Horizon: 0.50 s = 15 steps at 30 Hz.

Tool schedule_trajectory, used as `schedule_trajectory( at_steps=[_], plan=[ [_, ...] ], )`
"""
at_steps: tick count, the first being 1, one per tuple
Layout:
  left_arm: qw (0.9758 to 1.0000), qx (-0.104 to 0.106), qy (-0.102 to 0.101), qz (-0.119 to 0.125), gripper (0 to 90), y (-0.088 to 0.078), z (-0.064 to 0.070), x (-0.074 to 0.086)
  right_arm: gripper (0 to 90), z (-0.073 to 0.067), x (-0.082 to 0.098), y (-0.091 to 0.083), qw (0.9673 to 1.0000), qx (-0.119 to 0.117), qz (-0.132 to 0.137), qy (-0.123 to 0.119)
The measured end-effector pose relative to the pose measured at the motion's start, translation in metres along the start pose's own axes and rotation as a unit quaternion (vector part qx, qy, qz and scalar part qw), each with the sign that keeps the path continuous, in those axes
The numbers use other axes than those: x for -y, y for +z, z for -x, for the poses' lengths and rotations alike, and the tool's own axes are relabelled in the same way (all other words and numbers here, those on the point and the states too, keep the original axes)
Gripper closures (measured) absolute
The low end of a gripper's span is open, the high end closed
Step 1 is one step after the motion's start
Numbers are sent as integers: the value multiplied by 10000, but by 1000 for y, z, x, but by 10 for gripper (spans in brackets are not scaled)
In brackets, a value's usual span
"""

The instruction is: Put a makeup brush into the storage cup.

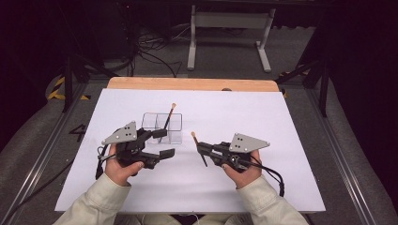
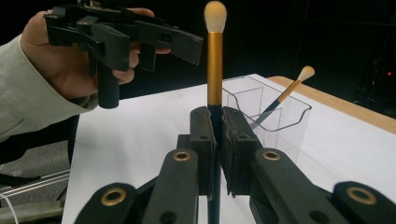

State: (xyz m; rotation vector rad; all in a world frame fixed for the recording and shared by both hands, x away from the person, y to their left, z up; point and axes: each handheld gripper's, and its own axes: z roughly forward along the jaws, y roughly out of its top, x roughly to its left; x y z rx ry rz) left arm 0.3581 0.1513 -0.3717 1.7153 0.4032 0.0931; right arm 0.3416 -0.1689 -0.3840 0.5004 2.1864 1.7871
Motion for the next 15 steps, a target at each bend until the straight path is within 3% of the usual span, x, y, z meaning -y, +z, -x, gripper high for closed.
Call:
schedule_trajectory(
  at_steps=[15],
  plan=[
    [9998,174,26,63,295,17,1,-3,842,-3,3,5,9999,18,81,67]
  ],
)
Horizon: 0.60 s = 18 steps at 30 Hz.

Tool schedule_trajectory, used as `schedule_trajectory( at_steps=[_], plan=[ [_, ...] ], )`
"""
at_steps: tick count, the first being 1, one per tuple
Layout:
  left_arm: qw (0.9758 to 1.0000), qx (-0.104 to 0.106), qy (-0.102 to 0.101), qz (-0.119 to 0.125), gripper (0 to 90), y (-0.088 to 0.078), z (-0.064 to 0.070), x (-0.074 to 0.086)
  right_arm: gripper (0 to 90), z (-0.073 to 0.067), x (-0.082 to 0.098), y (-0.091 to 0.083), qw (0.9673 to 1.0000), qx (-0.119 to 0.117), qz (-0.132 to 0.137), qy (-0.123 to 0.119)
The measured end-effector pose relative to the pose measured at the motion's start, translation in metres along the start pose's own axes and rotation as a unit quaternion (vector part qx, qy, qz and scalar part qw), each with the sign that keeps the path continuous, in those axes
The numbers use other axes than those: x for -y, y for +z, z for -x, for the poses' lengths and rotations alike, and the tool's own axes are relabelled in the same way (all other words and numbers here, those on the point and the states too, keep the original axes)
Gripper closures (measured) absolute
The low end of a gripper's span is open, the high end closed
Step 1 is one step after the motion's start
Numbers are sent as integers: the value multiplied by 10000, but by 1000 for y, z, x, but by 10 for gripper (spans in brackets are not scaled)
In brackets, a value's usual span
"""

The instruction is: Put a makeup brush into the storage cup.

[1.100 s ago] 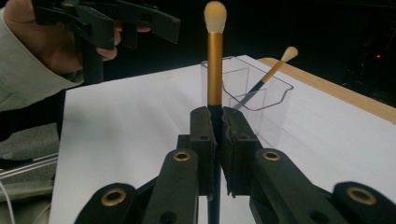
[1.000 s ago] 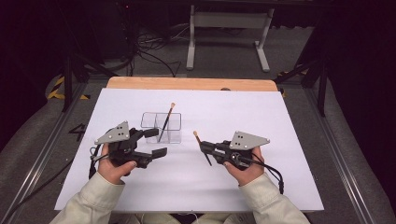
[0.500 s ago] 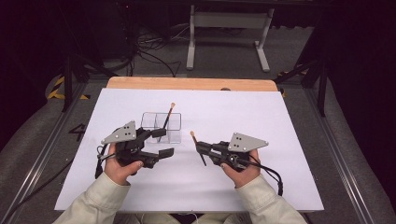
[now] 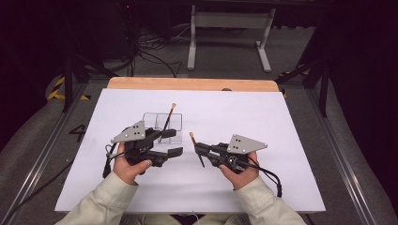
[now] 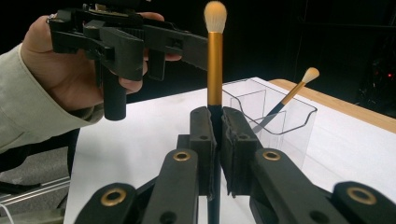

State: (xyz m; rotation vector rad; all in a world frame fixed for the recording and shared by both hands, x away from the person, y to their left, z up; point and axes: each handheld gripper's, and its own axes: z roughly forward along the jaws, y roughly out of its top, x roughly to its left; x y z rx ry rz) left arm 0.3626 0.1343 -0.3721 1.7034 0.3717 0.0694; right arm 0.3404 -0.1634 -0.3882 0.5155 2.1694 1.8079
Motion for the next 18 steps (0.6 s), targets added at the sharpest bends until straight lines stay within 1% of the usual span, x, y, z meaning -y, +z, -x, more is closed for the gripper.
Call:
schedule_trajectory(
  at_steps=[7,8,15,18],
  plan=[
    [9999,150,2,31,324,7,3,-1,842,-2,2,3,10000,-20,22,14],
    [9998,182,31,12,338,8,3,-1,842,-3,2,3,10000,-17,25,14],
    [9996,262,-16,65,378,11,4,-1,842,-6,3,7,10000,-70,-20,-14],
    [9995,308,-23,98,415,12,4,0,842,-7,3,8,10000,-98,-10,-3]
  ],
)
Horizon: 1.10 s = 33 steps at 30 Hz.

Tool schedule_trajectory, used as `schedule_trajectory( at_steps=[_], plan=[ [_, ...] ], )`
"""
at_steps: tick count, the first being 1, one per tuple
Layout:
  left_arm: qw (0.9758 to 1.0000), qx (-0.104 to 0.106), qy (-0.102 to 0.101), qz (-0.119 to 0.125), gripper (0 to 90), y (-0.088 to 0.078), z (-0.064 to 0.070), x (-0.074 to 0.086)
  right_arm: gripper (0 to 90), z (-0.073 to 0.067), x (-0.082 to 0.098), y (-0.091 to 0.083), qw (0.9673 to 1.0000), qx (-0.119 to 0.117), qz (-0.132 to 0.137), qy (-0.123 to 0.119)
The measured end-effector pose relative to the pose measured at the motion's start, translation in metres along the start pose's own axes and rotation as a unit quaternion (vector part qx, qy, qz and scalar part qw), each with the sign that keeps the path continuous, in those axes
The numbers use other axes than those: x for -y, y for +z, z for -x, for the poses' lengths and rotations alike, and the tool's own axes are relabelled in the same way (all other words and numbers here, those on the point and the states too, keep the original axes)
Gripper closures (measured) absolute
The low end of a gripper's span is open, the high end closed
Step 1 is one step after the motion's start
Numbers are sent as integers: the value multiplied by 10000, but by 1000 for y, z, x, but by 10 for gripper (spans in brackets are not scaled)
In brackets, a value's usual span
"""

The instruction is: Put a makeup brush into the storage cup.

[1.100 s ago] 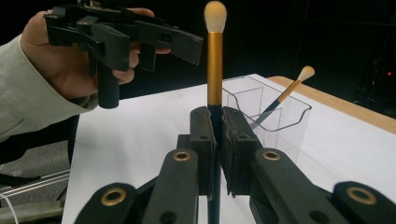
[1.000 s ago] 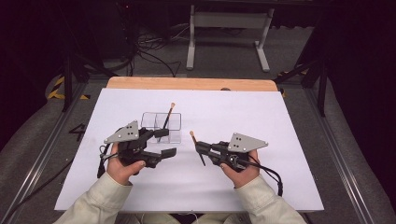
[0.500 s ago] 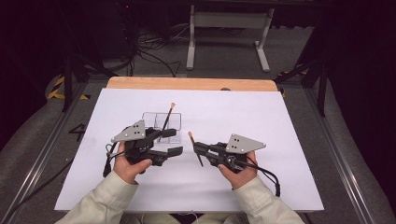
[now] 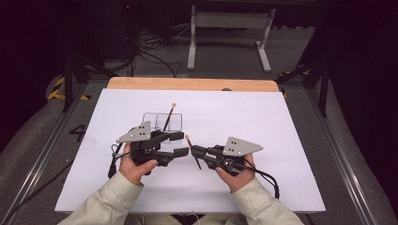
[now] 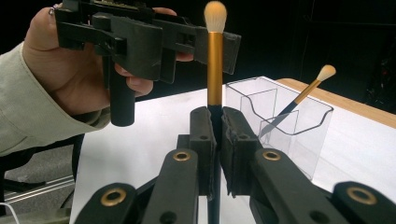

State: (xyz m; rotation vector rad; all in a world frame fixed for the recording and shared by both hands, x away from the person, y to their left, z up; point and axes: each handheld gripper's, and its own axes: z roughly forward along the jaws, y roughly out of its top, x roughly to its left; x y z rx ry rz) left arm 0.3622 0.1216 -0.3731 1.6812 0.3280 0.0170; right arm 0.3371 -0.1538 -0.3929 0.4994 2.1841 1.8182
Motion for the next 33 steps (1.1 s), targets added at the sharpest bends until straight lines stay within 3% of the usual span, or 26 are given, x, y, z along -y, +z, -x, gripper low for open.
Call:
schedule_trajectory(
  at_steps=[15,24,33],
  plan=[
    [9998,80,-109,117,632,6,0,1,842,-4,1,4,10000,-76,-14,-39],
    [9998,132,-157,73,711,8,0,4,842,-6,0,3,9999,-69,38,-70],
    [9998,135,-65,86,825,8,1,4,842,-6,0,4,9999,-71,73,-69]
  ],
)
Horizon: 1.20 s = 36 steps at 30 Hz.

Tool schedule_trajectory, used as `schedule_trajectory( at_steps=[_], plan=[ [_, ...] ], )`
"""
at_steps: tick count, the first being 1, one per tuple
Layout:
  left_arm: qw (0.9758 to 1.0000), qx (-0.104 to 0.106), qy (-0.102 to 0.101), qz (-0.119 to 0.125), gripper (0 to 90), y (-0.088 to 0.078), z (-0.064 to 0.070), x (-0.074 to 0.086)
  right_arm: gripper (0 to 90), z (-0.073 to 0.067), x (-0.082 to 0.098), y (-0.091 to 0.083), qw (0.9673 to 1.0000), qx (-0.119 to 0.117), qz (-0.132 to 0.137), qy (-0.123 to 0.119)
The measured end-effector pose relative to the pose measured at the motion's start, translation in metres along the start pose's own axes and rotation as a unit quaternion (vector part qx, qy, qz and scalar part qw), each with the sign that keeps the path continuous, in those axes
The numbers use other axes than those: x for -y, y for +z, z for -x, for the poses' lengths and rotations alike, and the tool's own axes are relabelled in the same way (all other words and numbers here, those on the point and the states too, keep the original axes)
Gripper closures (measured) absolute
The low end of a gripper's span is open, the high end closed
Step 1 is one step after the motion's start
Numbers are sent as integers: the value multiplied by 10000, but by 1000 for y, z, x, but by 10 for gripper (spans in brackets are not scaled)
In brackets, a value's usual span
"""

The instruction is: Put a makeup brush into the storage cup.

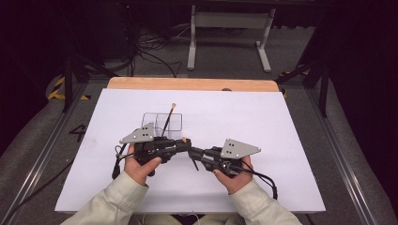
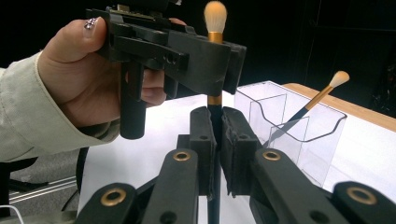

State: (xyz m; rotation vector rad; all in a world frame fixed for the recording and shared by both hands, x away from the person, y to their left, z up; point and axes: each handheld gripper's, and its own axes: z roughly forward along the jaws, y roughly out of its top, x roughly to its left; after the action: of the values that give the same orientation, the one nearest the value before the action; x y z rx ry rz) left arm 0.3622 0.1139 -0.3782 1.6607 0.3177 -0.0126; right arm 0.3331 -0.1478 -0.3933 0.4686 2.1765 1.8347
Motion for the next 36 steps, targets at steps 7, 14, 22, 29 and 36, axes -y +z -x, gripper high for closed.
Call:
schedule_trajectory(
  at_steps=[7,14,22,29,36],
  plan=[
    [9999,-60,90,-60,827,0,1,0,843,0,0,1,10000,-13,-28,16],
    [9997,-152,189,-90,829,-2,3,-4,730,2,-1,-1,9999,35,-74,70],
    [9990,-307,279,-179,829,-8,2,-10,514,9,-6,-11,9994,316,-8,126],
    [9987,-368,307,-147,829,-17,-1,-20,433,15,-9,-24,9986,513,28,119],
    [9982,-485,311,-162,830,-24,-4,-27,420,21,-9,-37,9976,668,32,169]
  ],
)
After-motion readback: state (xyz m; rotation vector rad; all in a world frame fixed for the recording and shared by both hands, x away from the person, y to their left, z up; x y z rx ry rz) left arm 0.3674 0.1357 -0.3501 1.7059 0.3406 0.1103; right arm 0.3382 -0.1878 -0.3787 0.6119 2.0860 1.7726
